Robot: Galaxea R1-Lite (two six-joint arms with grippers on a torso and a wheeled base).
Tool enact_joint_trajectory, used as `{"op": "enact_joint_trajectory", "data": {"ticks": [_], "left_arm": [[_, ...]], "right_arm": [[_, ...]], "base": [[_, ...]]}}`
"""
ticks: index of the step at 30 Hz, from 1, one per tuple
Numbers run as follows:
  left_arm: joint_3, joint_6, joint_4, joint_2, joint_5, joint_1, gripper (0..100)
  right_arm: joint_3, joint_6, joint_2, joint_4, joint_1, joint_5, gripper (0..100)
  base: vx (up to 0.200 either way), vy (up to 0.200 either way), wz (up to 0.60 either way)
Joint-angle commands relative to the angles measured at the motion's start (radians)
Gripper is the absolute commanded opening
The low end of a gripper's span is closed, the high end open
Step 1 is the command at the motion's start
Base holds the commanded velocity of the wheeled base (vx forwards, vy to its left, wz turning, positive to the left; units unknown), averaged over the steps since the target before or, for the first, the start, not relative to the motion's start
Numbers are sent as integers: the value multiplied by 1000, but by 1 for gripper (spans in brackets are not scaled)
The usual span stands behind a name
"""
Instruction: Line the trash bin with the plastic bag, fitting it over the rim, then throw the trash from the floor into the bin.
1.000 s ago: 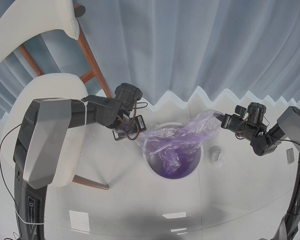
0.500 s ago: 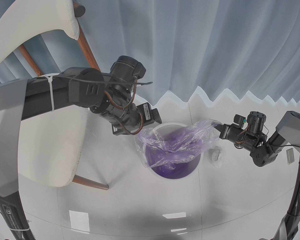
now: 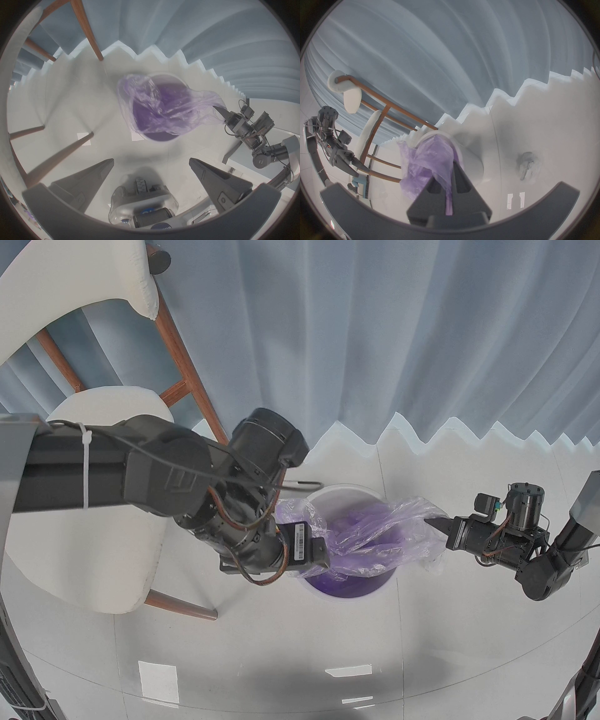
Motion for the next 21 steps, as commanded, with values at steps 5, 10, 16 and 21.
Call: {"op": "enact_joint_trajectory", "data": {"ticks": [5, 10, 16, 21], "left_arm": [[53, -240, -146, 132, -24, -75, 100], [56, -347, -157, 190, -29, -104, 100], [39, -415, -207, 238, -40, -99, 100], [16, -450, -281, 238, -35, -81, 100]], "right_arm": [[76, 0, -56, -54, 33, 0, 0], [69, 1, -54, -54, 31, -1, 0], [76, 1, -56, -56, 31, -1, 0], [71, 1, -56, -56, 31, -1, 0]], "base": [[0, 0, 0], [0, 0, 0], [0, 0, 0], [0, 0, 0]]}}
